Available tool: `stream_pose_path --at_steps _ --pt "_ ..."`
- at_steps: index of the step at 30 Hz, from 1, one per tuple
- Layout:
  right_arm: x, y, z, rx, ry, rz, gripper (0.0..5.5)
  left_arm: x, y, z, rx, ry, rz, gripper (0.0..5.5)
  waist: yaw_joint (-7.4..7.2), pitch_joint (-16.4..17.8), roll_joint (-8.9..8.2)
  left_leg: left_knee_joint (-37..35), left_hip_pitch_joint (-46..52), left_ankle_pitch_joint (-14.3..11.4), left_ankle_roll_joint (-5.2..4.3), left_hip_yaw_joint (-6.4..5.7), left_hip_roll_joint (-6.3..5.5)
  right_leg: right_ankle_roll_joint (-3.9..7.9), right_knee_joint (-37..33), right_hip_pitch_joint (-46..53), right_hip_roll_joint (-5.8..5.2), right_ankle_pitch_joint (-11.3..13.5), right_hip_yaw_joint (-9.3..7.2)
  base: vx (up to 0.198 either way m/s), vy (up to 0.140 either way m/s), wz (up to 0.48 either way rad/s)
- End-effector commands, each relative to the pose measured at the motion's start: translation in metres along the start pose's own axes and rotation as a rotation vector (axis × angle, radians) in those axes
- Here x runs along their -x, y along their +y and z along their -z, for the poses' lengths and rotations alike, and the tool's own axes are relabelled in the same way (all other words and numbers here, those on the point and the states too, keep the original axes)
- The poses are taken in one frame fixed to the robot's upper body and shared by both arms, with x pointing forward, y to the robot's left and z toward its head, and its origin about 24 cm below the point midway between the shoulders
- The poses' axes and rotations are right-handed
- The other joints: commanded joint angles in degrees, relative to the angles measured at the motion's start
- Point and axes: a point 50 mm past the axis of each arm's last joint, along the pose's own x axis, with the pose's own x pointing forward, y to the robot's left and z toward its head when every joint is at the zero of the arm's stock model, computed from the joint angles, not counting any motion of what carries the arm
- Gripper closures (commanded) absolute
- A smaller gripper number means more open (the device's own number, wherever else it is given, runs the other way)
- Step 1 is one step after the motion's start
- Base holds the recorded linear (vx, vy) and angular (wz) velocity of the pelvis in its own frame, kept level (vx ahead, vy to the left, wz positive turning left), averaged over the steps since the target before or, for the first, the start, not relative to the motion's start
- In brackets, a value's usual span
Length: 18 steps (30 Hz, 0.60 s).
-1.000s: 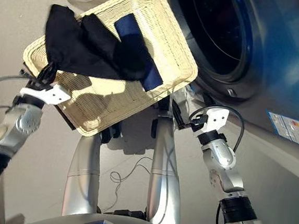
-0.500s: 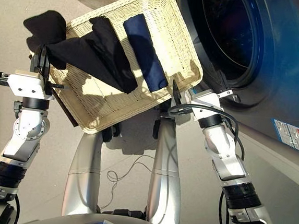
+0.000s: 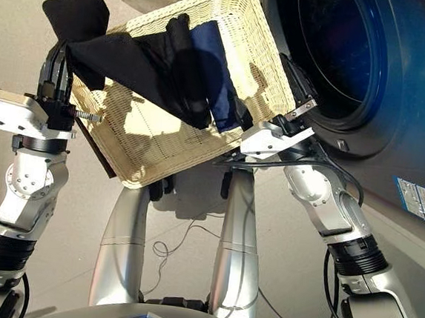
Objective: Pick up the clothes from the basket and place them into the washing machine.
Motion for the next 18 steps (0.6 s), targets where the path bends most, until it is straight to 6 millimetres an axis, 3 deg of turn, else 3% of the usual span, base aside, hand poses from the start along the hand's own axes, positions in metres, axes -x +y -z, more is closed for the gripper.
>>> stream_pose_path --at_steps 1,15,18 --pt "-0.006 0.005 -0.022 -0.026 -0.120 -0.032 0.00 0.001 0.002 -0.037 0.052 -0.190 0.029 5.50 0.22 -4.89 1.43 -7.16 -1.55 5.86 3.14 1.06 -2.81 -1.89 -1.01 2.31 -0.07 -1.39 -2.71 0.000 0.000 0.000" --pt "-0.038 0.021 -0.034 -0.142 -0.199 -0.170 0.00 -0.008 -0.027 -0.058 0.363 -0.266 0.240 5.50 1.35 -5.67 1.40 -7.69 0.38 6.27 2.94 0.91 -2.84 -1.97 -1.23 4.22 -0.66 -1.70 -3.30 0.000 0.000 0.000" --pt "-0.035 0.026 -0.032 -0.214 -0.170 -0.158 0.00 -0.017 -0.035 -0.056 0.364 -0.278 0.276 5.50 0.79 -6.51 1.12 -11.54 3.99 8.87 3.20 1.50 -2.82 -1.88 -4.13 7.52 -1.44 0.24 -3.95 0.000 0.000 0.000"
